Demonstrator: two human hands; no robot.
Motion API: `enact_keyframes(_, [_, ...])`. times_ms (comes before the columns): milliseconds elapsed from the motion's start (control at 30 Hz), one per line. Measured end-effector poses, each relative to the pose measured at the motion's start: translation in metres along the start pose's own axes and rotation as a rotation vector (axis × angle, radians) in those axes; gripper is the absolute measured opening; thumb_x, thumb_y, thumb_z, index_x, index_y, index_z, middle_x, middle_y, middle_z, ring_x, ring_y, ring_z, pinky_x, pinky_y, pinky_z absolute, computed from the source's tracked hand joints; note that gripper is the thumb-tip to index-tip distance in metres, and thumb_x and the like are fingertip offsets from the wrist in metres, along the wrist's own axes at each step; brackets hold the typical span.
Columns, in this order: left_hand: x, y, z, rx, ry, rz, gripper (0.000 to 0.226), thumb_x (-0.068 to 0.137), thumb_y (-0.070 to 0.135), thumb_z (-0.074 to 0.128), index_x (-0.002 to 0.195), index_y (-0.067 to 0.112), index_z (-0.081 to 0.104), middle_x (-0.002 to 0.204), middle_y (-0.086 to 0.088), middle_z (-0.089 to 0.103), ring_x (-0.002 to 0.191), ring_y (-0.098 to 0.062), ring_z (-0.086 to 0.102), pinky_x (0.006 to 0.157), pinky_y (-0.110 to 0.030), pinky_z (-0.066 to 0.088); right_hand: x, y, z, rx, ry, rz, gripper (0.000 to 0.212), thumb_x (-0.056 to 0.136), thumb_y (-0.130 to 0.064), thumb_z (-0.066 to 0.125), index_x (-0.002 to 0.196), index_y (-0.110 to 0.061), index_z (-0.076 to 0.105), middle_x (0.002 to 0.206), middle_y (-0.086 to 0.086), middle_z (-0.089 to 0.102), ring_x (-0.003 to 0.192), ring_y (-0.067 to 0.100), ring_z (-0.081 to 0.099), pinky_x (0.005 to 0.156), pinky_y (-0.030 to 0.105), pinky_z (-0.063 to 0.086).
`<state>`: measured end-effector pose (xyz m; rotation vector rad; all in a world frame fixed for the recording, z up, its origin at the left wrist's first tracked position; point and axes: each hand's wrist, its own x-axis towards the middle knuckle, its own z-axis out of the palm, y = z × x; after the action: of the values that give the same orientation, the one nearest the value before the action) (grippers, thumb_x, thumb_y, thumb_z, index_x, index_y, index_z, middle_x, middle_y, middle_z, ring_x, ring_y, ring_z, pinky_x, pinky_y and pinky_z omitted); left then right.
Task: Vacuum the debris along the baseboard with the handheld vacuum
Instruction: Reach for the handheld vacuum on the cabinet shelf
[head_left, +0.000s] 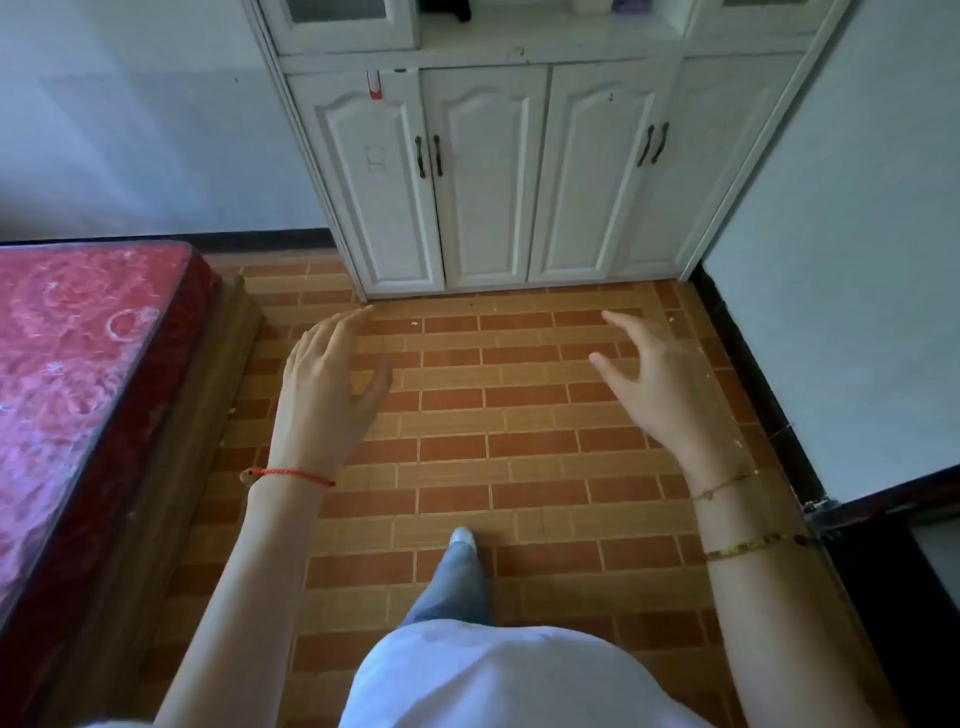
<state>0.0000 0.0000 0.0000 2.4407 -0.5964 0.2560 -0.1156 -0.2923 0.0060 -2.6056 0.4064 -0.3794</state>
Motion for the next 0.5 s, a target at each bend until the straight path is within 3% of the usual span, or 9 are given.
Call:
enact_keyframes(200, [0.072,-0.028,0.028,-0.024,-0.020,-0.003,0.048,0.095,0.028,0.059,0.141,0.015,0.050,0.140,-0.008,0.057,0.135,-0.028,0.046,0.114,-0.053,0.037,0.073,0.009,0.033,-0.021,-0.026,0.017,0.050,0.095,-0.037,0.058,0.141,-0.021,0.047,0.143,-0.003,0.051,0.130,0.015,0.048,0.098,0.025,0.041])
enact_keyframes(333, [0.138,-0.049,0.039,-0.019,-0.011,0.001,0.048,0.095,0.032,0.058,0.140,0.017,0.051,0.138,-0.007,0.058,0.134,-0.027,0.047,0.112,-0.054,0.039,0.143,0.010,0.055,0.063,-0.039,0.031,0.050,0.094,-0.035,0.058,0.141,-0.019,0.046,0.143,-0.001,0.050,0.134,0.015,0.044,0.109,0.029,0.036])
enact_keyframes(500, [0.225,-0.072,0.045,-0.017,-0.011,0.035,0.049,0.095,0.029,0.059,0.141,0.016,0.050,0.139,-0.006,0.057,0.134,-0.026,0.048,0.114,-0.051,0.038,0.231,0.001,0.069,0.075,-0.019,0.053,0.050,0.095,-0.034,0.058,0.141,-0.018,0.047,0.142,-0.001,0.051,0.134,0.016,0.044,0.106,0.024,0.030])
